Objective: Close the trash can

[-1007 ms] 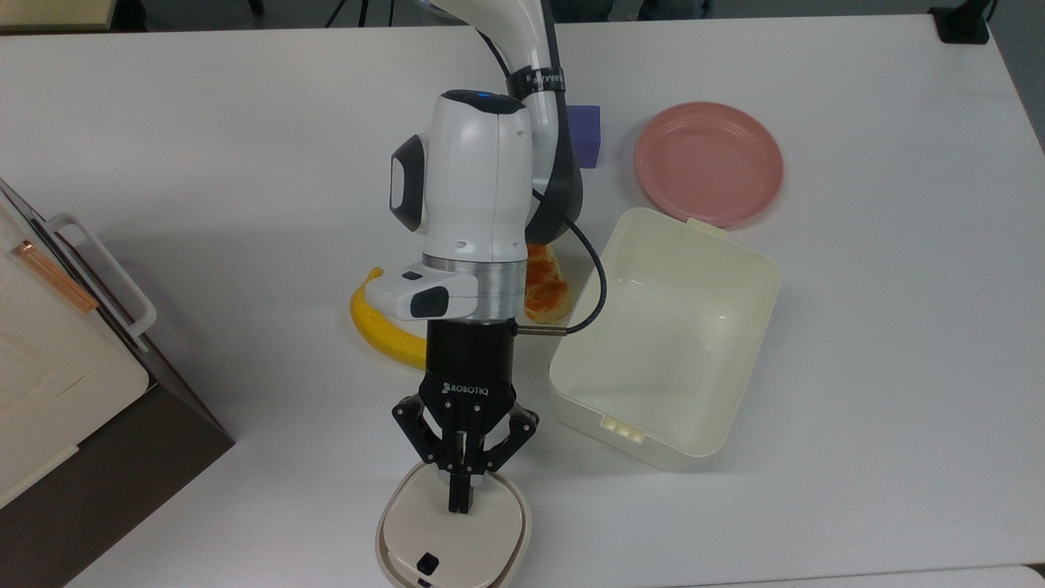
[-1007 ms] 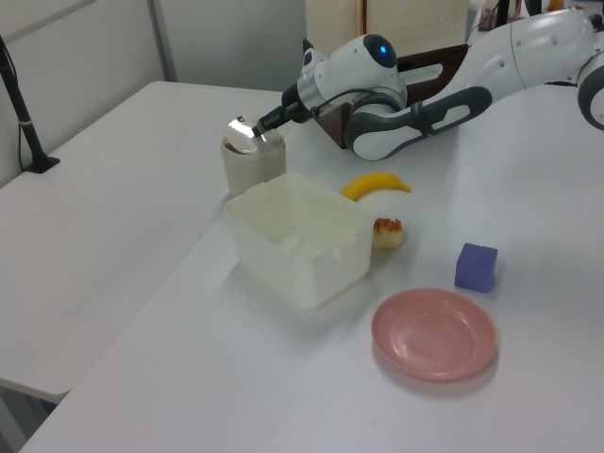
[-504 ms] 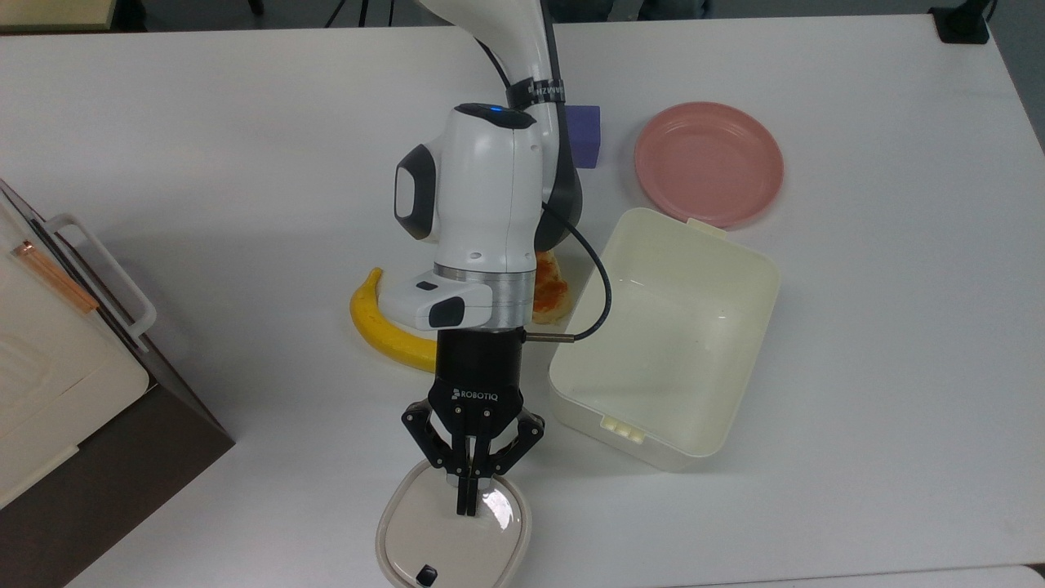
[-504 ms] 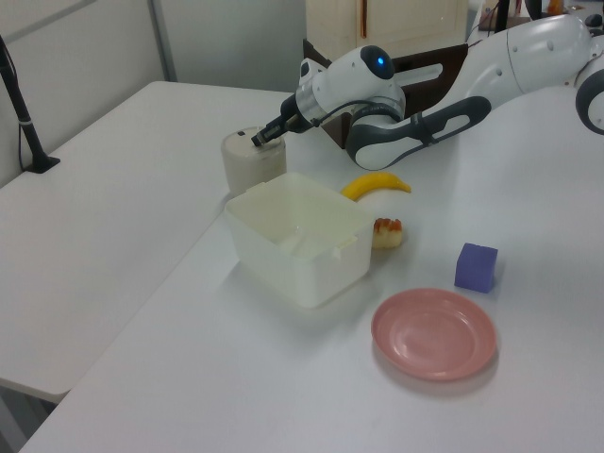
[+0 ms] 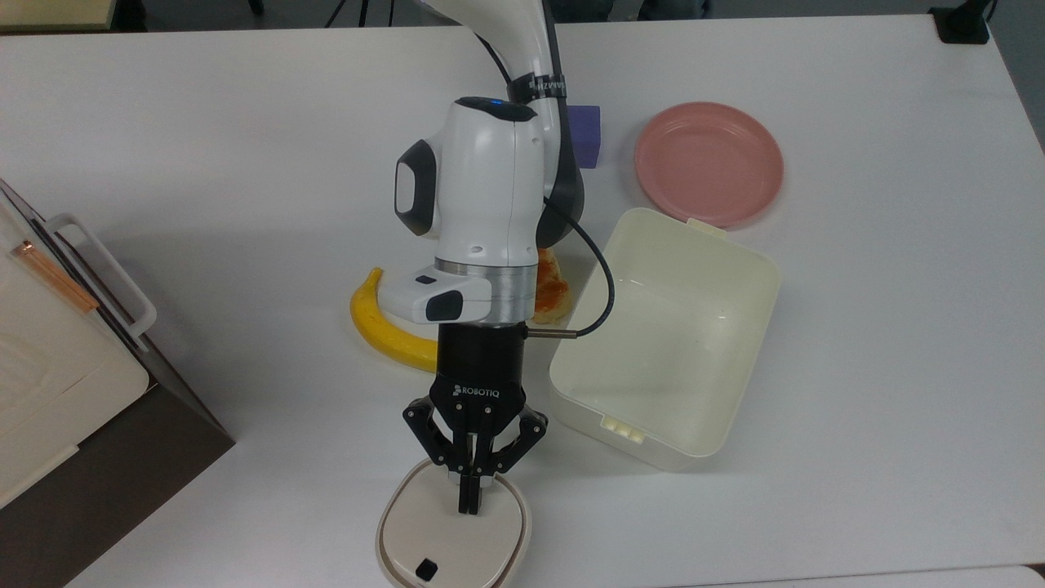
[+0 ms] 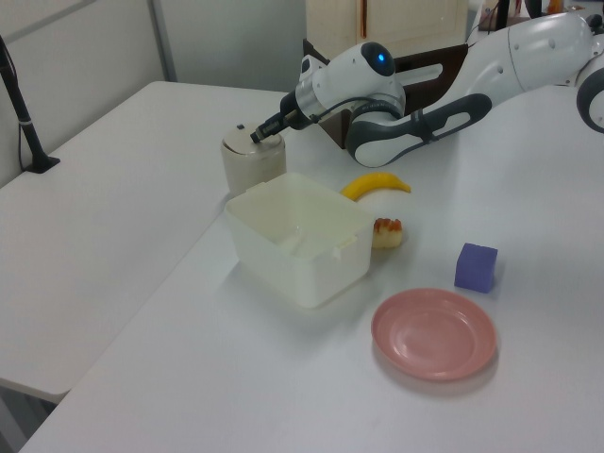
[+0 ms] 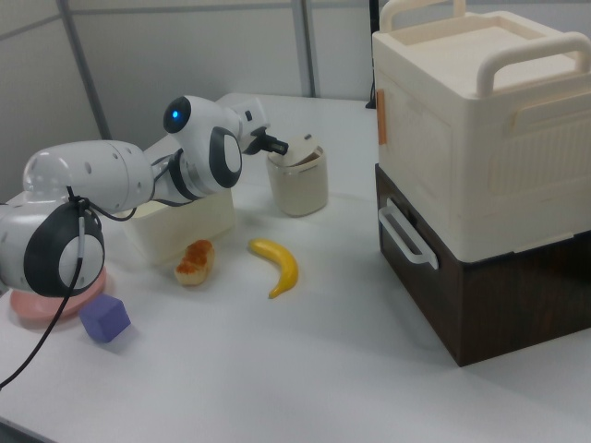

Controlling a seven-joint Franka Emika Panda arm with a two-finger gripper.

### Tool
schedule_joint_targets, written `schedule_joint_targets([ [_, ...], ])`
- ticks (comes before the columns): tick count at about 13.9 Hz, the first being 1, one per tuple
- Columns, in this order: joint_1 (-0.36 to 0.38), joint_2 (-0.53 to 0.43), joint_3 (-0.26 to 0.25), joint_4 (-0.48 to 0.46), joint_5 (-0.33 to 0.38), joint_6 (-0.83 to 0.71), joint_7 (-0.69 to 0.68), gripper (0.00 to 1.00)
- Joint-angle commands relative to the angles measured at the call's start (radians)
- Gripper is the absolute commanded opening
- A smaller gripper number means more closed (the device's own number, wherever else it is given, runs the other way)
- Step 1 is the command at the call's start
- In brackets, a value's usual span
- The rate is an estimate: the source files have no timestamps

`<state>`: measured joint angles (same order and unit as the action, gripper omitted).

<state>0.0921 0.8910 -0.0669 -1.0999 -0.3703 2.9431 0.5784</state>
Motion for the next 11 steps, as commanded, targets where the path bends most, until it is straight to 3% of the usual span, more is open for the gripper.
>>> schedule_joint_targets([
  [1, 0.001, -0.073, 0.021, -0.046, 0.004, -0.021, 0.024, 0.06],
  [4, 0.0, -0.125, 0.022, -0.069, 0.019, -0.079, 0.024, 0.06],
  [8, 0.001, -0.152, 0.024, -0.069, 0.114, -0.153, 0.035, 0.06],
  [11, -0.009, -0.141, 0.016, -0.063, 0.106, -0.141, 0.058, 0.06],
])
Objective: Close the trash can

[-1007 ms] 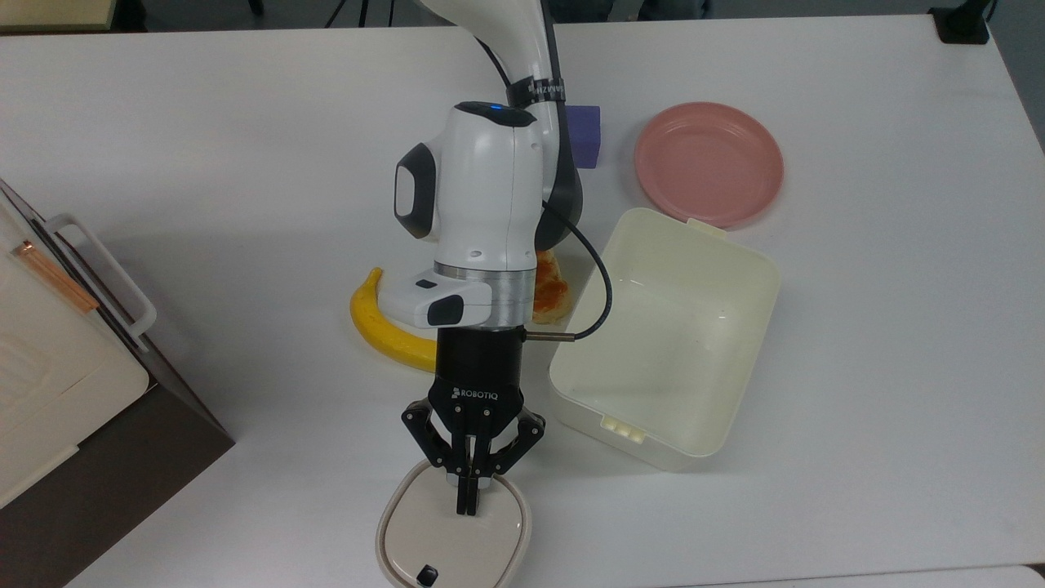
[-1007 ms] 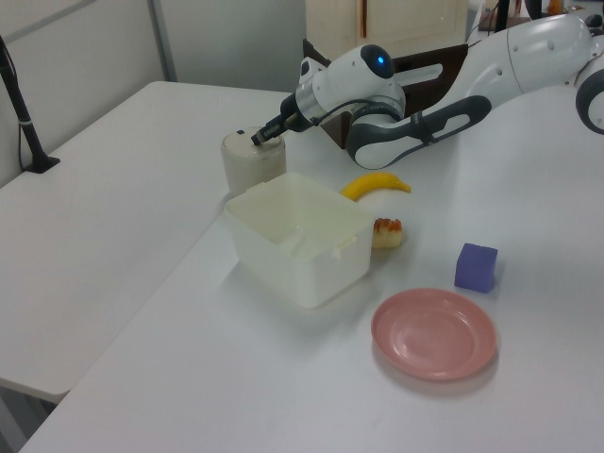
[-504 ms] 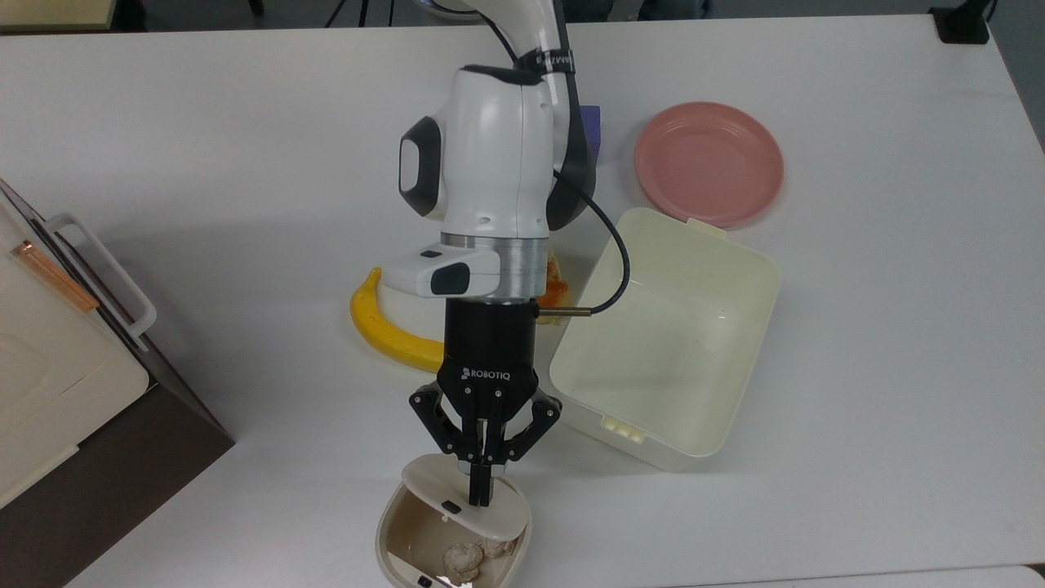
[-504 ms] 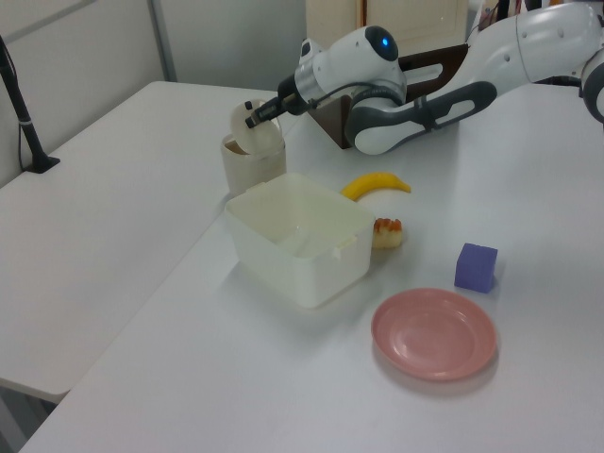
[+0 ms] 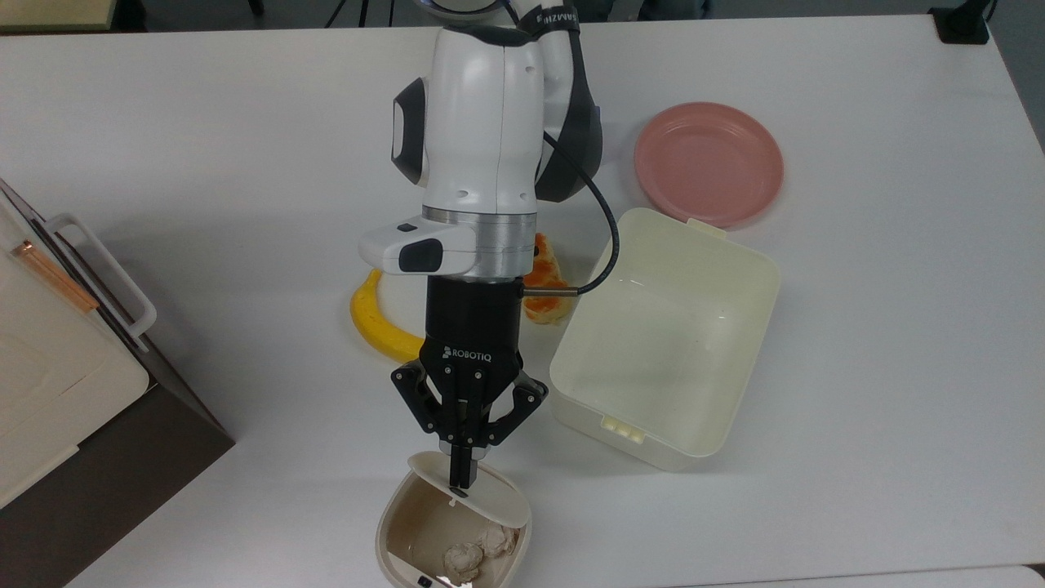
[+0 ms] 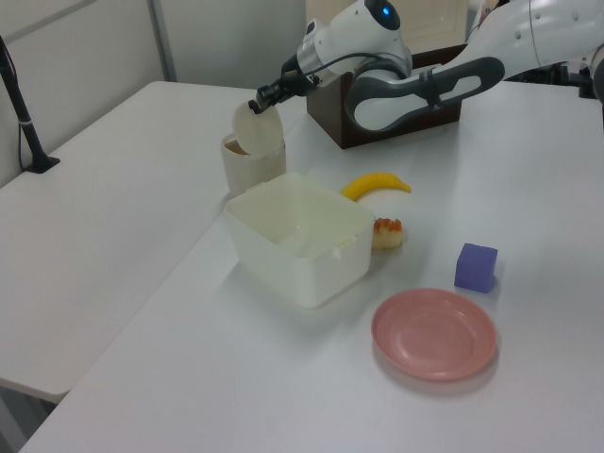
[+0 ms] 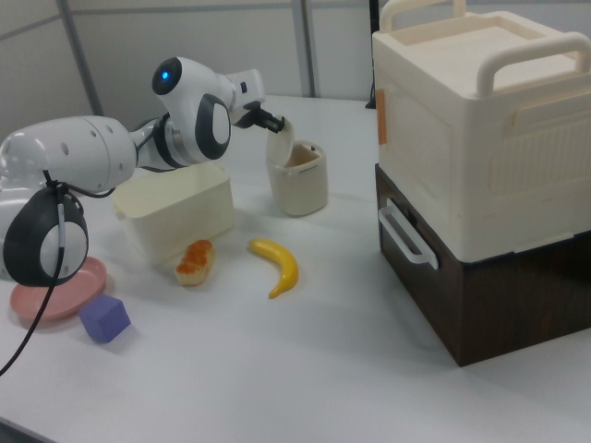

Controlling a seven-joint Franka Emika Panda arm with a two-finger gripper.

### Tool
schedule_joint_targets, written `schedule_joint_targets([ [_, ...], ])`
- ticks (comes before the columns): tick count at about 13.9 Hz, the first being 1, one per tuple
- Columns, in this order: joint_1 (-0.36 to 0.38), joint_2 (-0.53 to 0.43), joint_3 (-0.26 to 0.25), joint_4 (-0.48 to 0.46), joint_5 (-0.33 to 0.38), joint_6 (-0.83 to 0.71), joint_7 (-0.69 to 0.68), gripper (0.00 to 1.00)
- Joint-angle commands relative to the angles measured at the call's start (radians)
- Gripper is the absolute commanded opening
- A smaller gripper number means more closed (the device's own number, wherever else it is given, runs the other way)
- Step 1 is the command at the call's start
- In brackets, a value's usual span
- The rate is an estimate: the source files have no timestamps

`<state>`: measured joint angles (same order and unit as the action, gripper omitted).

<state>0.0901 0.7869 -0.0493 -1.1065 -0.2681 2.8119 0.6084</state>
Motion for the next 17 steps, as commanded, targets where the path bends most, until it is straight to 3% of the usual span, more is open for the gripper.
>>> schedule_joint_targets([
  [1, -0.009, -0.028, -0.006, -0.055, 0.003, -0.002, 0.028, 0.06],
  [6, -0.018, -0.035, -0.003, -0.062, 0.003, -0.008, 0.022, 0.06],
  [9, -0.01, -0.077, 0.005, -0.107, 0.006, -0.158, 0.018, 0.05],
  [12, -0.013, -0.098, 0.046, -0.107, 0.012, -0.233, -0.01, 0.05],
  [17, -0.018, -0.224, 0.097, -0.163, 0.032, -0.296, -0.024, 0.06],
])
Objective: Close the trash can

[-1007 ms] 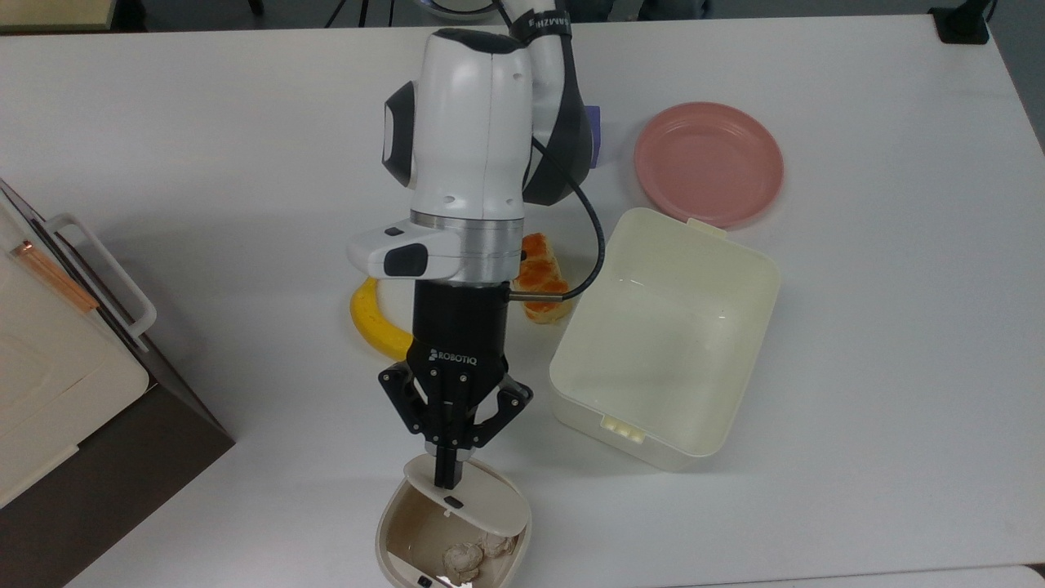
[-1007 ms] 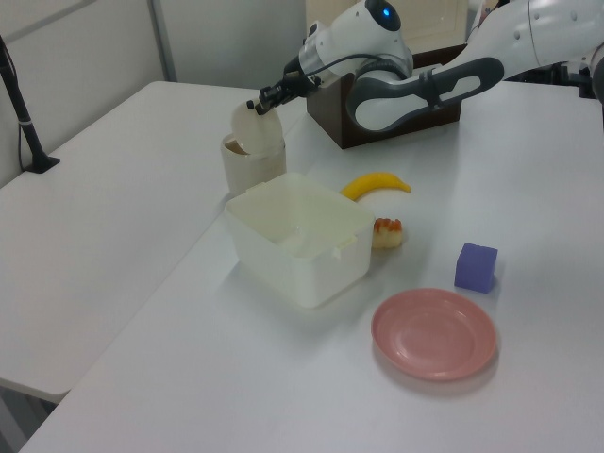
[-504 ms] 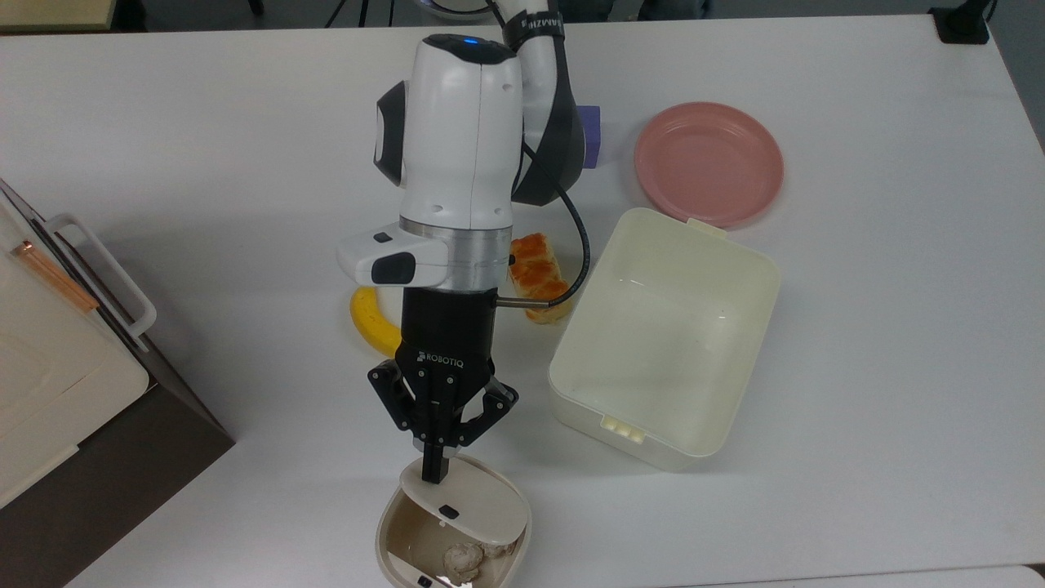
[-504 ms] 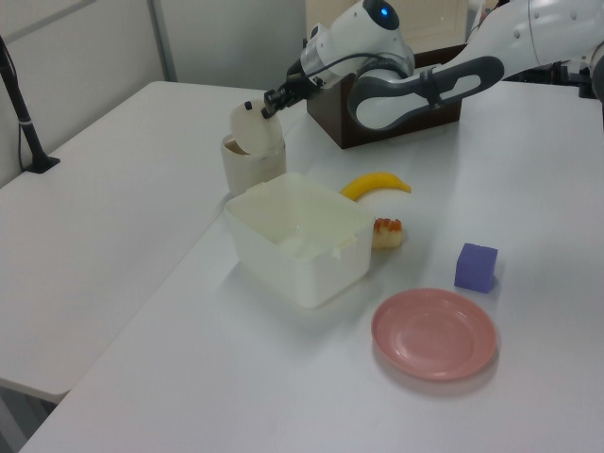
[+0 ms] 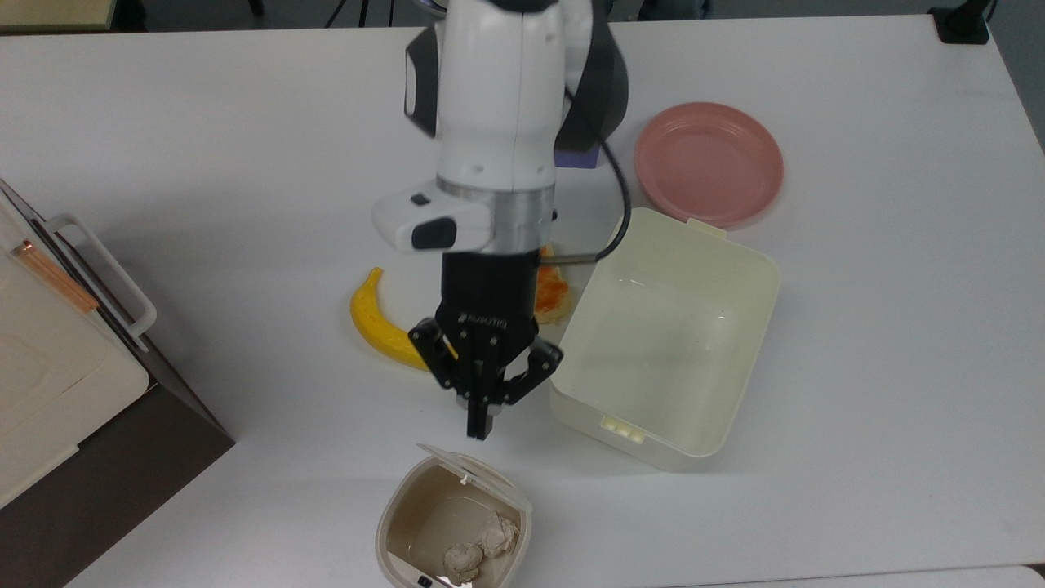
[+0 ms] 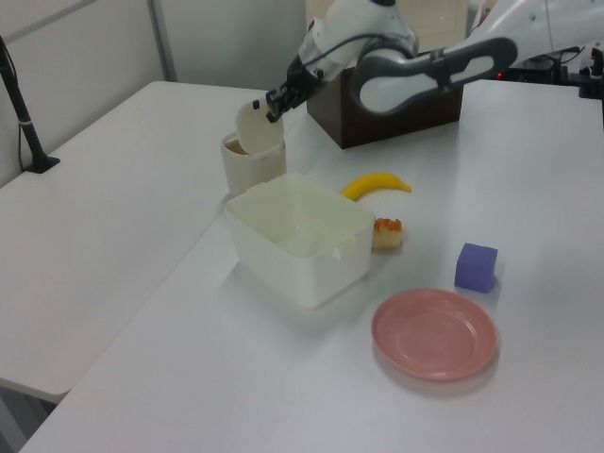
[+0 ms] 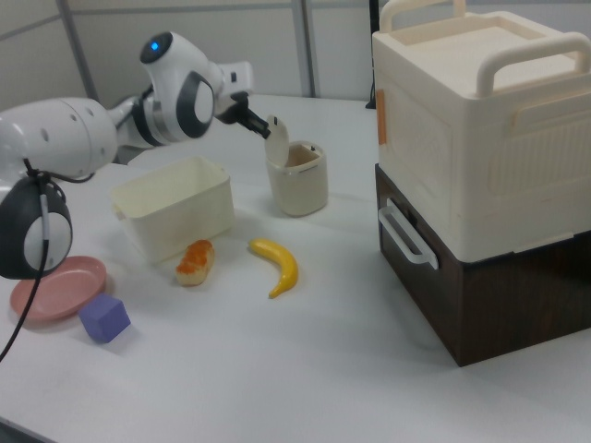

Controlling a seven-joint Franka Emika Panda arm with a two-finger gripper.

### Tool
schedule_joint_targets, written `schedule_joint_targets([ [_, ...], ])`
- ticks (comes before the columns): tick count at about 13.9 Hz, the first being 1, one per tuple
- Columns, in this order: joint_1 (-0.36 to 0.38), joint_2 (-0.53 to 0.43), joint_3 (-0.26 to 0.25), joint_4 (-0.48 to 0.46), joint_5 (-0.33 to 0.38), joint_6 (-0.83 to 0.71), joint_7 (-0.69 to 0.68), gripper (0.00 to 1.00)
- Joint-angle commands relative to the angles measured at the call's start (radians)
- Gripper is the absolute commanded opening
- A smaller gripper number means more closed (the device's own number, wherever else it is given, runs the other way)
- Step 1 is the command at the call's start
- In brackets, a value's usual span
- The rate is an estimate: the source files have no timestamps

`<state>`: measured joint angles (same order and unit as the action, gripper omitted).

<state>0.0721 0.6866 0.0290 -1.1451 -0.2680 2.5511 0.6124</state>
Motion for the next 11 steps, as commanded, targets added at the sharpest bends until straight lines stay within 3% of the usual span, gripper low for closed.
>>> schedule_joint_targets([
  [1, 0.0, -0.146, 0.019, -0.151, 0.033, -0.038, -0.037, 0.07],
  [3, 0.003, -0.182, 0.025, -0.176, 0.064, -0.119, -0.097, 0.18],
  [5, 0.003, -0.2, 0.025, -0.17, 0.157, -0.23, -0.21, 0.21],
  [6, 0.002, -0.235, 0.023, -0.168, 0.218, -0.346, -0.323, 0.35],
  [9, 0.0, -0.318, 0.023, -0.179, 0.239, -0.591, -0.434, 0.68],
  [10, 0.001, -0.366, 0.023, -0.221, 0.228, -0.688, -0.439, 1.0],
  [11, 0.003, -0.41, 0.023, -0.261, 0.224, -0.721, -0.439, 1.0],
])
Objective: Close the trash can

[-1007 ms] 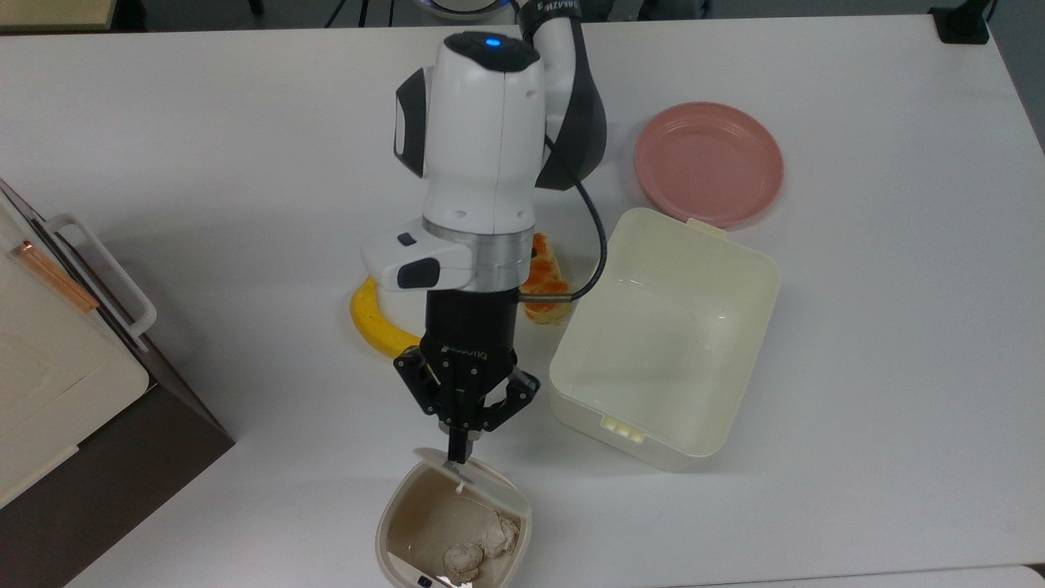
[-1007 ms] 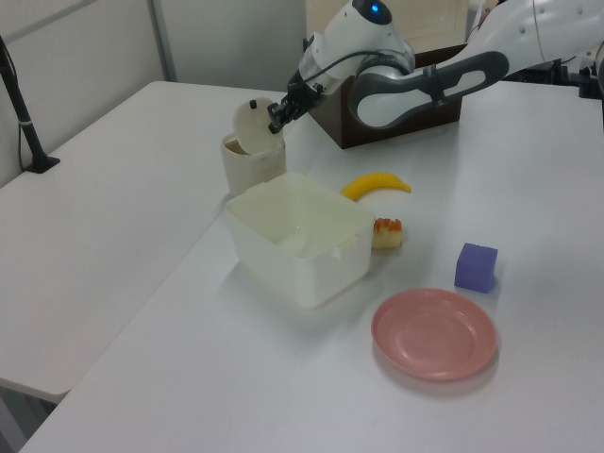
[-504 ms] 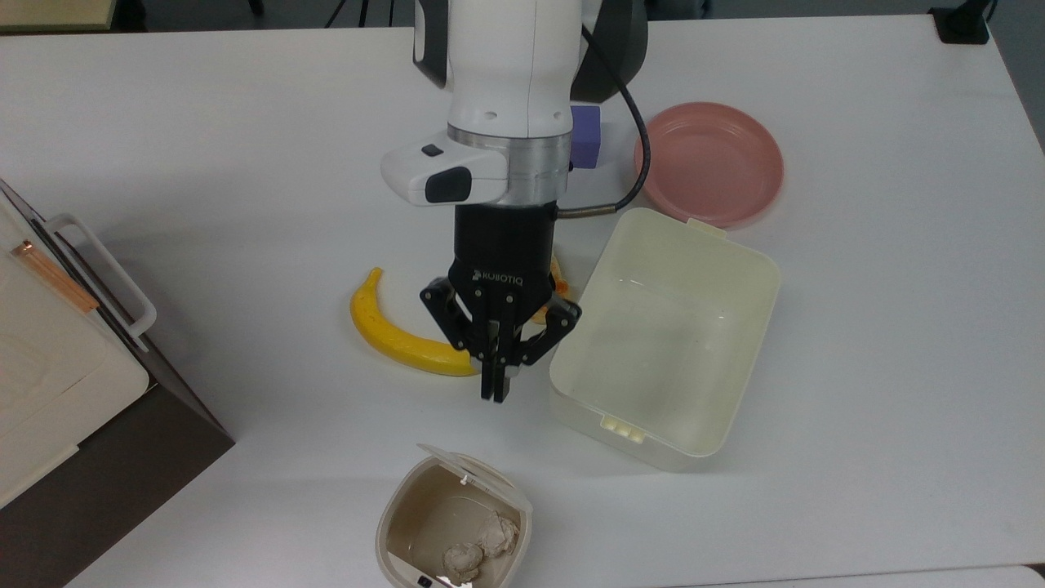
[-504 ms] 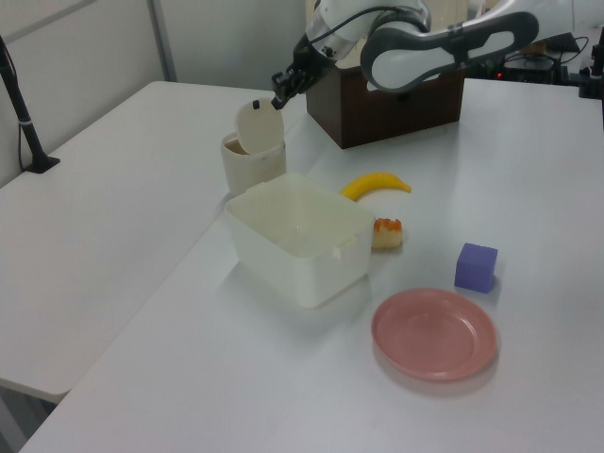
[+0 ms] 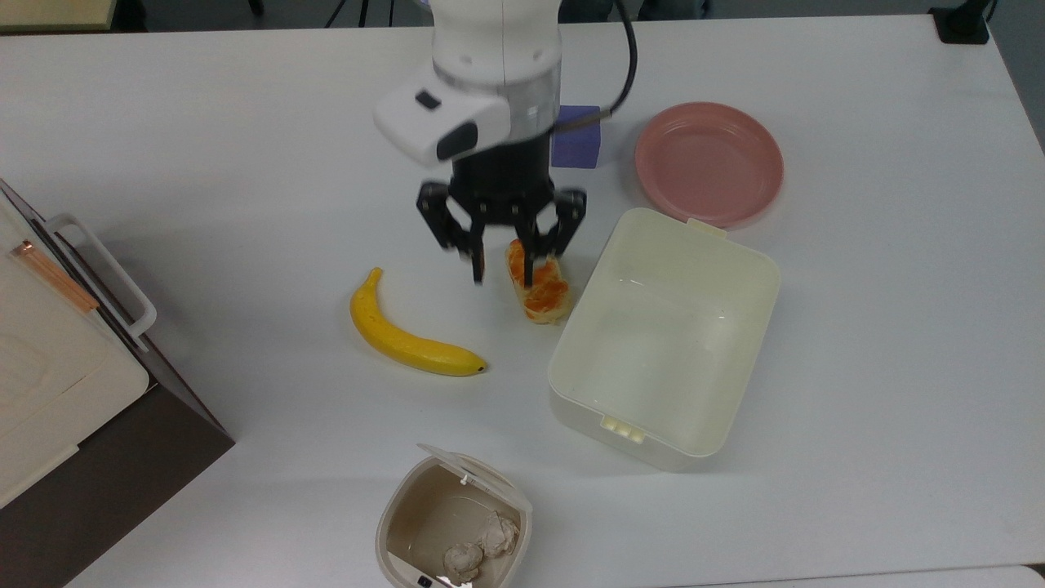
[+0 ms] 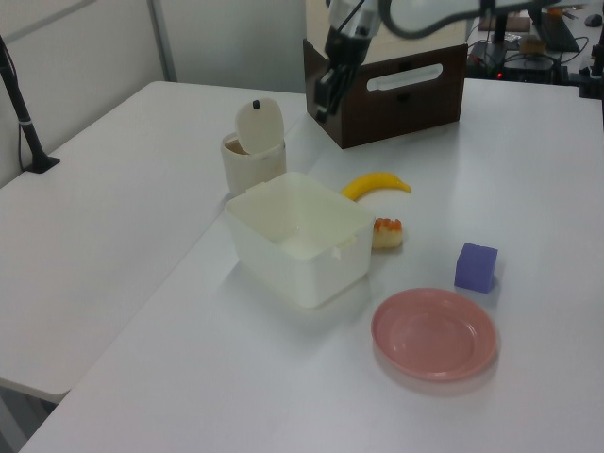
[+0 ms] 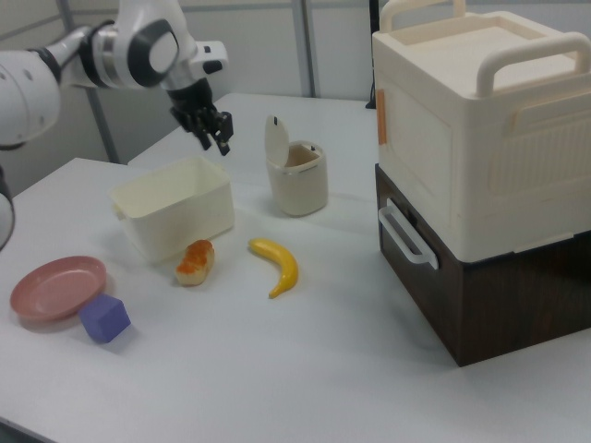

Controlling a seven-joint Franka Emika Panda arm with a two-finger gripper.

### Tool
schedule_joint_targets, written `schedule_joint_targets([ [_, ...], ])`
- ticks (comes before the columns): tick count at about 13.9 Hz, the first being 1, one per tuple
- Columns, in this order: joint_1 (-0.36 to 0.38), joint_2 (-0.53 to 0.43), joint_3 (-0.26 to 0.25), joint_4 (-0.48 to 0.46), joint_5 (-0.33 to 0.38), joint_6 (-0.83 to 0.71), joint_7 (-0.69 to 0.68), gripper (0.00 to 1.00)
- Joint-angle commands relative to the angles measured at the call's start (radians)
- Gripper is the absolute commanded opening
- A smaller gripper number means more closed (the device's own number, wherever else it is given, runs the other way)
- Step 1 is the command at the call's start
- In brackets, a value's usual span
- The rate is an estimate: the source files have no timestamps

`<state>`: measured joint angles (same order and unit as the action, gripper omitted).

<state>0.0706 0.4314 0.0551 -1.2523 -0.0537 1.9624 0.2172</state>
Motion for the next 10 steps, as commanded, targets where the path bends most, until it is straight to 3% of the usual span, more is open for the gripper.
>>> schedule_joint_targets([
  [1, 0.001, -0.202, -0.003, -0.197, 0.006, -0.151, -0.044, 1.0],
  [7, -0.034, -0.347, -0.017, -0.33, 0.018, -0.204, -0.11, 1.0],
  [10, -0.029, -0.367, -0.031, -0.329, 0.021, -0.295, -0.114, 1.0],
])
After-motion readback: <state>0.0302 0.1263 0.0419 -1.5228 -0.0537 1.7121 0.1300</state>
